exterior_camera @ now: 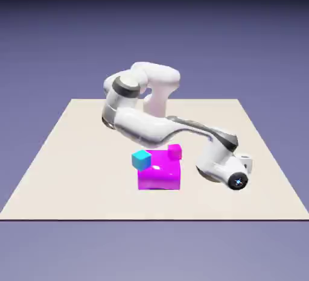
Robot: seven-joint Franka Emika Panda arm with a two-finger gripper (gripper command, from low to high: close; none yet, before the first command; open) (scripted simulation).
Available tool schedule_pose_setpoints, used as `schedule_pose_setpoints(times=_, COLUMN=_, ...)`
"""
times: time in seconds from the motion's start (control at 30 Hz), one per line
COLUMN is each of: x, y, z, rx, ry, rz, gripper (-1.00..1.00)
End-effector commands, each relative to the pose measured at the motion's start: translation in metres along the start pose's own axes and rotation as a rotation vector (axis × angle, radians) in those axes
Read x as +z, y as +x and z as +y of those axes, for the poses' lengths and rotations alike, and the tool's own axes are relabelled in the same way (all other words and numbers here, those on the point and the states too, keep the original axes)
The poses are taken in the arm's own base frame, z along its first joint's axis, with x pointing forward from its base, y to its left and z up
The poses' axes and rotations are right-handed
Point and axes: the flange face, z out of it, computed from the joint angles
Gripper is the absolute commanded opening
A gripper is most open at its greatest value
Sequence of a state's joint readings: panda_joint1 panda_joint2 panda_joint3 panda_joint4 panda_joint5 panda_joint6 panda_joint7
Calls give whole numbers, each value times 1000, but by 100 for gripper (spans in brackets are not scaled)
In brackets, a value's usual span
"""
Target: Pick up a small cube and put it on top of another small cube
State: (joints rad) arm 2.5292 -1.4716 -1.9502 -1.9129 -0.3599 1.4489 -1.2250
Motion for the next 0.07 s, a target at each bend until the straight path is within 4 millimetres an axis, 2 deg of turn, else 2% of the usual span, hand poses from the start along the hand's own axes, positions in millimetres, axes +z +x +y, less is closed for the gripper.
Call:
schedule_pose_setpoints(times=0.0, x=-14, y=4, z=-4, rx=-1, ry=0, rz=0, gripper=100)
schedule_pose_setpoints(times=0.03, x=-27, y=7, z=-8, rx=-2, ry=0, rz=0, gripper=100)
